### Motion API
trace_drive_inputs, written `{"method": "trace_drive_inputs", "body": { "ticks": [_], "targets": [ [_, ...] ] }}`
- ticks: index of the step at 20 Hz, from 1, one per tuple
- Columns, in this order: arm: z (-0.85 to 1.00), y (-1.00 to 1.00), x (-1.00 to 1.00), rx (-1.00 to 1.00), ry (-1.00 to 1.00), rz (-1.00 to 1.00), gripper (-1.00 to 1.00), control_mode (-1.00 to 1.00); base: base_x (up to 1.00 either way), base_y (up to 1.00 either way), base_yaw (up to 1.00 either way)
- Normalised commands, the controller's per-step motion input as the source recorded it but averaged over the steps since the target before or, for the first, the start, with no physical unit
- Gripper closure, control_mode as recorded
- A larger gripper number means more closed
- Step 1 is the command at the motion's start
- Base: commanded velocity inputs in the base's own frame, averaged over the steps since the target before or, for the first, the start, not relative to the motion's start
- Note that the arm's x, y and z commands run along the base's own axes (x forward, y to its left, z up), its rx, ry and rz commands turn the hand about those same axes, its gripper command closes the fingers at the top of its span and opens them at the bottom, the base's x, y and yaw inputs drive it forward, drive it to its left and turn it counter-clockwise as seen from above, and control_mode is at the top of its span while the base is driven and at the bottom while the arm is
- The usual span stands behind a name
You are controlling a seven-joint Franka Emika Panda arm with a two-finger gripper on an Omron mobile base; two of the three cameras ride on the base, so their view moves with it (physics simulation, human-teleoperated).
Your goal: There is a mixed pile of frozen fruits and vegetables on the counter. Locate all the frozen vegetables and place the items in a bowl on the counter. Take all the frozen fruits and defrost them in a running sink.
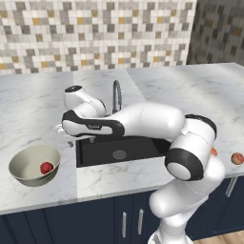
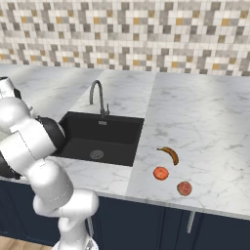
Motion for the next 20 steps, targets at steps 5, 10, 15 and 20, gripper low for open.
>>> {"method": "trace_drive_inputs", "body": {
  "ticks": [5, 10, 15, 20],
  "targets": [
    [0.04, -0.48, 0.00, -0.03, 0.03, -0.06, -1.00, -1.00, 0.00, 0.00, 0.00],
    [-0.04, -0.54, 0.02, -0.01, 0.05, -0.06, -1.00, -1.00, 0.00, 0.00, 0.00],
    [-0.04, -0.53, 0.01, -0.01, 0.06, -0.07, -1.00, -1.00, 0.00, 0.00, 0.00],
    [-0.07, -0.53, 0.00, -0.01, 0.05, -0.07, -1.00, -1.00, 0.00, 0.00, 0.00]
  ]
}}
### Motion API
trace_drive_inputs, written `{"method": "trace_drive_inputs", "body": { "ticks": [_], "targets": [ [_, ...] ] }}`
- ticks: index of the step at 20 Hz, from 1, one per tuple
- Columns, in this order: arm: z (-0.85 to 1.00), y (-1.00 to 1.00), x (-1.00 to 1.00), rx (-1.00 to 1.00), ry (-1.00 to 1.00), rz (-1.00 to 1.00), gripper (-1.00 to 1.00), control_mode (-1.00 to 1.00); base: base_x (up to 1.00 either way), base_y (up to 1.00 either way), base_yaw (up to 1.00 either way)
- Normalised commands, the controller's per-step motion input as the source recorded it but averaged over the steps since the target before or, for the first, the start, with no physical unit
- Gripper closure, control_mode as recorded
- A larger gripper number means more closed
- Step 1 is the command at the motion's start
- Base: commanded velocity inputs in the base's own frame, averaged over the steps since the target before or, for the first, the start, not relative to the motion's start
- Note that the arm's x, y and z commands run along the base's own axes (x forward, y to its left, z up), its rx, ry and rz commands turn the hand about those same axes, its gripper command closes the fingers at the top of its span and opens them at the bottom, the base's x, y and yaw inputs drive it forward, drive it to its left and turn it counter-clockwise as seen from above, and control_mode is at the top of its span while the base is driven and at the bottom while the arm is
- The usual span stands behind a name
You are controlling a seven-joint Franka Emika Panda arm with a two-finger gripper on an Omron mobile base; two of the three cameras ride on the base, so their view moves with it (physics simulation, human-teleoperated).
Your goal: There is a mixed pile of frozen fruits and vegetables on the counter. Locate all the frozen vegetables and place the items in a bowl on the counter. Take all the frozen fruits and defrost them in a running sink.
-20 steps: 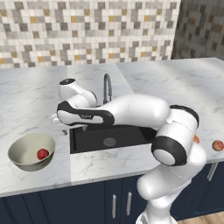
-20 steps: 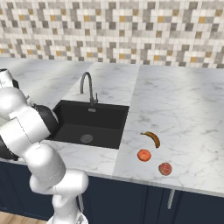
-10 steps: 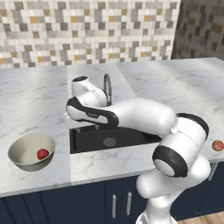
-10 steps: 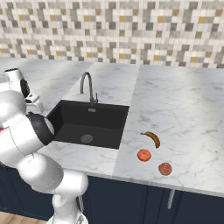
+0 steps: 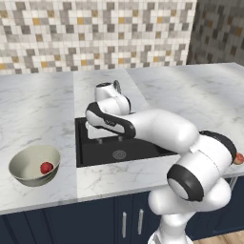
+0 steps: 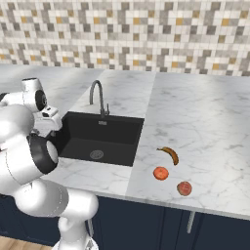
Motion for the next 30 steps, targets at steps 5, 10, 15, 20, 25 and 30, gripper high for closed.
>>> {"method": "trace_drive_inputs", "body": {
  "ticks": [5, 10, 15, 20, 25, 30],
  "targets": [
    [-0.07, -0.53, 0.00, -0.01, 0.05, -0.06, -1.00, -1.00, 0.00, 0.00, 0.00],
    [-0.06, -0.51, 0.04, -0.03, 0.04, -0.05, -1.00, -1.00, 0.00, 0.00, 0.00],
    [-0.08, -0.51, 0.06, -0.03, 0.04, -0.05, -1.00, -1.00, 0.00, 0.00, 0.00],
    [-0.07, -0.50, 0.07, -0.03, 0.04, -0.04, -1.00, -1.00, 0.00, 0.00, 0.00],
    [-0.07, -0.49, 0.07, -0.03, 0.03, -0.04, -1.00, -1.00, 0.00, 0.00, 0.00],
    [-0.08, -0.52, 0.08, -0.03, 0.03, -0.04, -1.00, -1.00, 0.00, 0.00, 0.00]
  ]
}}
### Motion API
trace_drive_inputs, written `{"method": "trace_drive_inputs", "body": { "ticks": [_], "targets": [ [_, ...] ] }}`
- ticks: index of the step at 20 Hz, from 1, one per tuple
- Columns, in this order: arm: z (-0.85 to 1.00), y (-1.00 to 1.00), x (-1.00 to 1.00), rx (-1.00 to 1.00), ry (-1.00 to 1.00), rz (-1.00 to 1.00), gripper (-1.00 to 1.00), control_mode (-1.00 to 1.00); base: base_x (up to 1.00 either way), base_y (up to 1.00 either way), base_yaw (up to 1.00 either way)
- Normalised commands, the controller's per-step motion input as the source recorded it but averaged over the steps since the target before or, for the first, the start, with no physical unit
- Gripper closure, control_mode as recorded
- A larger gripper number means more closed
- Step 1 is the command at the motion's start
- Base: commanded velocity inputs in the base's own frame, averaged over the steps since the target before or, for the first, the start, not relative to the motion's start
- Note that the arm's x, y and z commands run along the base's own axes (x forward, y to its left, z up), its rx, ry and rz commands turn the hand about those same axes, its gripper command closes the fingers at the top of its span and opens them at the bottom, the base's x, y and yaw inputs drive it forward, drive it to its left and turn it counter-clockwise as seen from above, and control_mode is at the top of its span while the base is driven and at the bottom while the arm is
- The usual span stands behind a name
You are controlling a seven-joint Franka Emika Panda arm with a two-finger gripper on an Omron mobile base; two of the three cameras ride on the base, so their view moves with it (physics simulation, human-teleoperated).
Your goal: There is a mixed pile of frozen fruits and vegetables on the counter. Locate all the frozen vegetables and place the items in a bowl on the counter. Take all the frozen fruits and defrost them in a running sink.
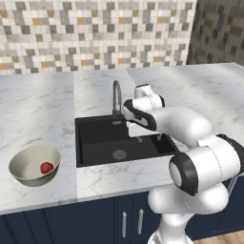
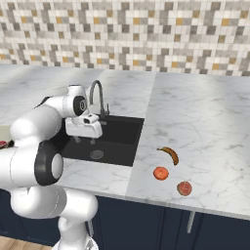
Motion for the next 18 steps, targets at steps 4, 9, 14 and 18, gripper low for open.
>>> {"method": "trace_drive_inputs", "body": {
  "ticks": [4, 9, 14, 18],
  "targets": [
    [-0.06, -0.53, 0.02, -0.01, 0.01, -0.05, -1.00, -1.00, 0.00, 0.00, 0.00],
    [-0.04, -0.53, 0.00, 0.00, 0.00, -0.05, -1.00, -1.00, 0.00, 0.00, 0.00],
    [-0.01, -0.51, 0.01, 0.01, 0.00, -0.04, -1.00, -1.00, 0.00, 0.00, 0.00],
    [-0.03, -0.47, 0.01, 0.00, 0.00, -0.04, -1.00, -1.00, 0.00, 0.00, 0.00]
  ]
}}
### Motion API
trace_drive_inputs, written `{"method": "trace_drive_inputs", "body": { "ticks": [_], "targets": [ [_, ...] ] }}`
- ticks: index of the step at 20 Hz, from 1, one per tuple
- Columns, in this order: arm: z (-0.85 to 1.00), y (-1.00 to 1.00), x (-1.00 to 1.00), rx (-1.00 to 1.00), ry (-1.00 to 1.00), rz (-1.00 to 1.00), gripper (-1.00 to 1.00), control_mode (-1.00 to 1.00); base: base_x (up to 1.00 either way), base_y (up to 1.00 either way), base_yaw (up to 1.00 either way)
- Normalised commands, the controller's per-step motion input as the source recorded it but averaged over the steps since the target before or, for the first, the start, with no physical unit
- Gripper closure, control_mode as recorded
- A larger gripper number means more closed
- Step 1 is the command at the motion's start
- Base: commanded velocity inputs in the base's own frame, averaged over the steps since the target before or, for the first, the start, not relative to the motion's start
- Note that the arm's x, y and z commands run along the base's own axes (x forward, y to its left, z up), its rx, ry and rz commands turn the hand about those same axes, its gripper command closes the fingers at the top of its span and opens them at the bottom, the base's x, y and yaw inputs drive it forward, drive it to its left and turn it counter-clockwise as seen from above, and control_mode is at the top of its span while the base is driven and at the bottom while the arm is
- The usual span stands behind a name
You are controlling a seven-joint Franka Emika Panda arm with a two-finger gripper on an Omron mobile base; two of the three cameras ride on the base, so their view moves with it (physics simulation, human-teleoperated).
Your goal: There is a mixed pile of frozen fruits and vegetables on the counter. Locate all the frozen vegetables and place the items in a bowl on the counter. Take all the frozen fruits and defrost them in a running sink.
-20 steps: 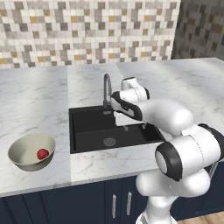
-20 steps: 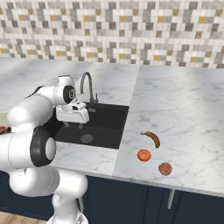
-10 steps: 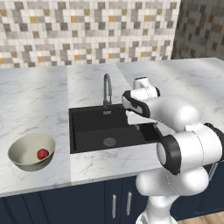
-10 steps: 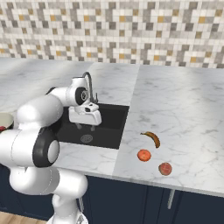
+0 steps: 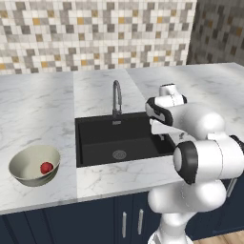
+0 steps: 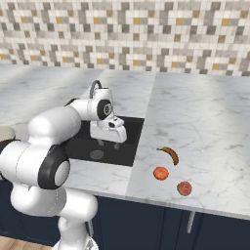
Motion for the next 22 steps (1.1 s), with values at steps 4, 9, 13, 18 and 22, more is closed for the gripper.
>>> {"method": "trace_drive_inputs", "body": {
  "ticks": [4, 9, 13, 18, 22],
  "targets": [
    [0.00, -0.23, 0.00, 0.00, 0.00, -0.01, -1.00, -1.00, 0.00, 0.00, 0.00],
    [-0.01, -0.37, 0.00, 0.01, 0.00, -0.01, -1.00, -1.00, 0.00, 0.00, 0.00],
    [0.00, -0.45, 0.00, 0.02, 0.00, 0.00, -1.00, -1.00, 0.00, 0.00, 0.00],
    [-0.01, -0.52, 0.00, 0.03, 0.00, -0.01, -1.00, -1.00, 0.00, 0.00, 0.00],
    [-0.08, -0.57, 0.00, 0.00, 0.01, -0.01, -1.00, -1.00, 0.00, 0.00, 0.00]
  ]
}}
